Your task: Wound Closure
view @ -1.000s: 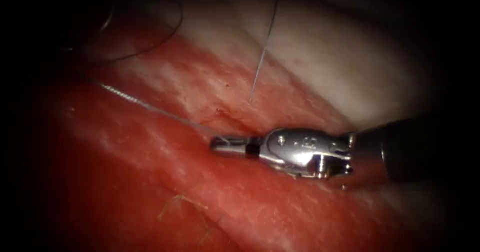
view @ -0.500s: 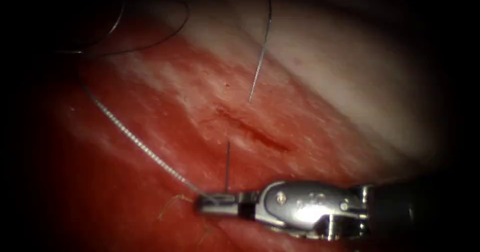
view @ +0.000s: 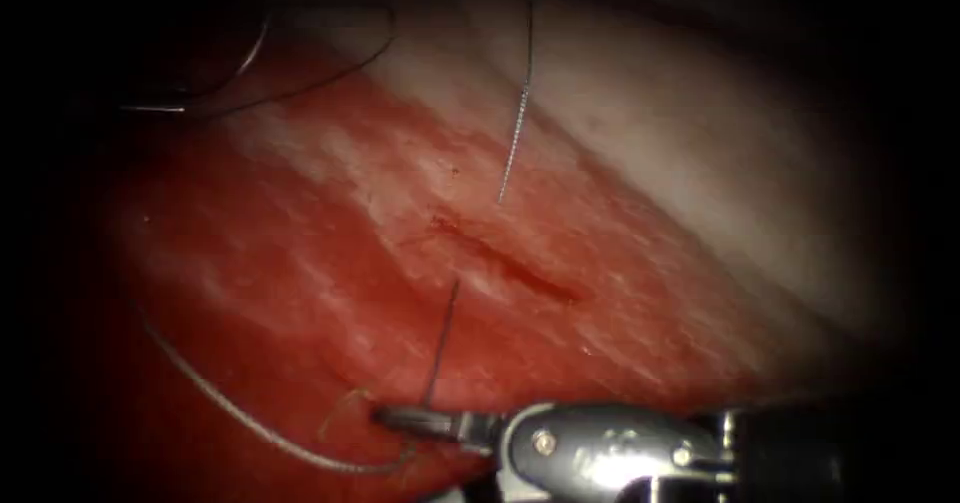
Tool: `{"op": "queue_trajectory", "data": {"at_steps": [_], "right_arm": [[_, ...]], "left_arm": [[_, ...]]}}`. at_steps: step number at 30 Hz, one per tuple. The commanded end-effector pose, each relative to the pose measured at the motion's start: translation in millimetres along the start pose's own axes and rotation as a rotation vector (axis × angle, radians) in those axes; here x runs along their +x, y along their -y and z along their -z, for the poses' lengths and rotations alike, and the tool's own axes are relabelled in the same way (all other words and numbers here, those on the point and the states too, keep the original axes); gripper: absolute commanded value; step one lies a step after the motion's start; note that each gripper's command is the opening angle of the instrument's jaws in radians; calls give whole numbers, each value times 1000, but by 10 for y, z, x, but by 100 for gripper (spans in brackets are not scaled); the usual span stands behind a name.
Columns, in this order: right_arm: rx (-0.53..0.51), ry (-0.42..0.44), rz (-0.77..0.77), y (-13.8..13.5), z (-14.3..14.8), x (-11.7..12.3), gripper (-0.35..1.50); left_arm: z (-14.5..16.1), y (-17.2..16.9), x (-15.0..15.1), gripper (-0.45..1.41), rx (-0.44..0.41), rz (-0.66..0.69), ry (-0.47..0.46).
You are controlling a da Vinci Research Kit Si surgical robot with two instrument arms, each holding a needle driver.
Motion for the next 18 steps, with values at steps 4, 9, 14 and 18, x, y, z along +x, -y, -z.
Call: {"op": "queue_trajectory", "data": {"at_steps": [4, 9, 14, 18], "right_arm": [[-33, -5, 25, -39, 1, -20, 114], [-68, -10, 25, -82, 3, -37, 114], [-94, -13, 43, -119, 0, -53, 111], [-100, -11, 80, -134, -10, -65, 109]], "left_arm": [[-7, -1, -6, -45, 1, 1, -1], [-8, -2, -6, -45, -1, 1, -2], [-9, -3, -7, -45, -1, 5, 1], [-12, -5, -8, -45, -7, 4, 0]]}}
